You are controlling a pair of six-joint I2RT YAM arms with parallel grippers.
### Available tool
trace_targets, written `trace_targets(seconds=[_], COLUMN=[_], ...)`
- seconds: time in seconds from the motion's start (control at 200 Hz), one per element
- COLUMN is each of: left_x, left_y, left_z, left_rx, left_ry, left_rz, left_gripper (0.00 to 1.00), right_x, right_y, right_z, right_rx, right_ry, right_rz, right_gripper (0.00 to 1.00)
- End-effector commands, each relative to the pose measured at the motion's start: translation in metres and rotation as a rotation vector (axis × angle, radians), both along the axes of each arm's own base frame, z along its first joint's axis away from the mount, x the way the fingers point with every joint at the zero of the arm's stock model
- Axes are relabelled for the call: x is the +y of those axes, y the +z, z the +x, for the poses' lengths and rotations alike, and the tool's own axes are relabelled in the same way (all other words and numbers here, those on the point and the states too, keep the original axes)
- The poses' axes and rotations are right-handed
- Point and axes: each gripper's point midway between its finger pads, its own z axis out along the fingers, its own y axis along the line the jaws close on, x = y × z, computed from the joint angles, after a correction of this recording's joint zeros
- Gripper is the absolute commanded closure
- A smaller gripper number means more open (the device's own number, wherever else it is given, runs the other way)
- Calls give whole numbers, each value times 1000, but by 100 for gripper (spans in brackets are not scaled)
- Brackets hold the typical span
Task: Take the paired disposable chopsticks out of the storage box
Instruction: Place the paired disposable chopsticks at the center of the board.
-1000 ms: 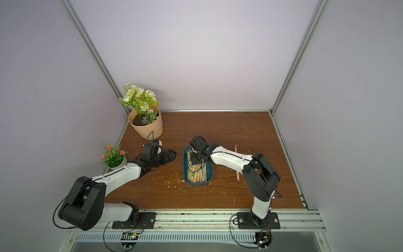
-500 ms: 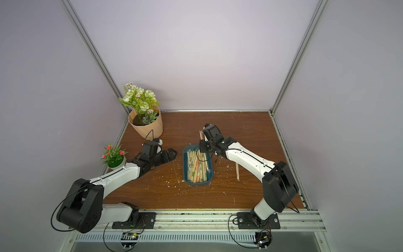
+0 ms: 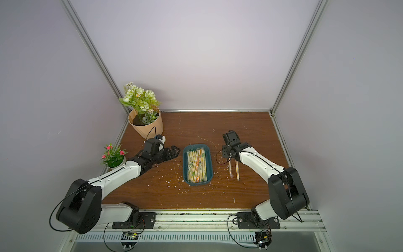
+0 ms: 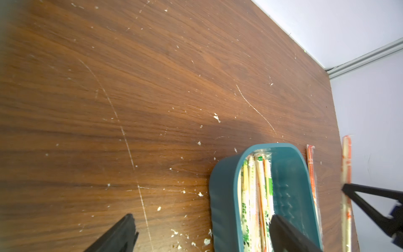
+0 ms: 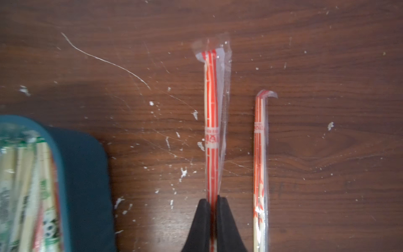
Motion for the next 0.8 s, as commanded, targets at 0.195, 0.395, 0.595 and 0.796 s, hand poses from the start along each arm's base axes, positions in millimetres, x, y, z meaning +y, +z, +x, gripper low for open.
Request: trace_targets(seconds=[0.195, 0.395, 0.595, 0.796], left_x=[-7, -7, -7, -6], left_y=[1, 0, -1, -2], left_z=[2, 1, 1, 0], left_rx=[6, 7, 11, 11], left_ry=[-10, -10, -12, -12], left_rz=[7, 7, 10, 16], left_gripper=[2, 2, 2, 2], right_x=[-27, -30, -32, -21], right_y=[-25, -38, -44, -27], right_z=[-2, -1, -1, 0], right_rx=[26, 52, 66, 43], right_ry=[-47, -57, -70, -46], right_rz=[-147, -179, -188, -119], right_gripper=[91, 87, 75, 71])
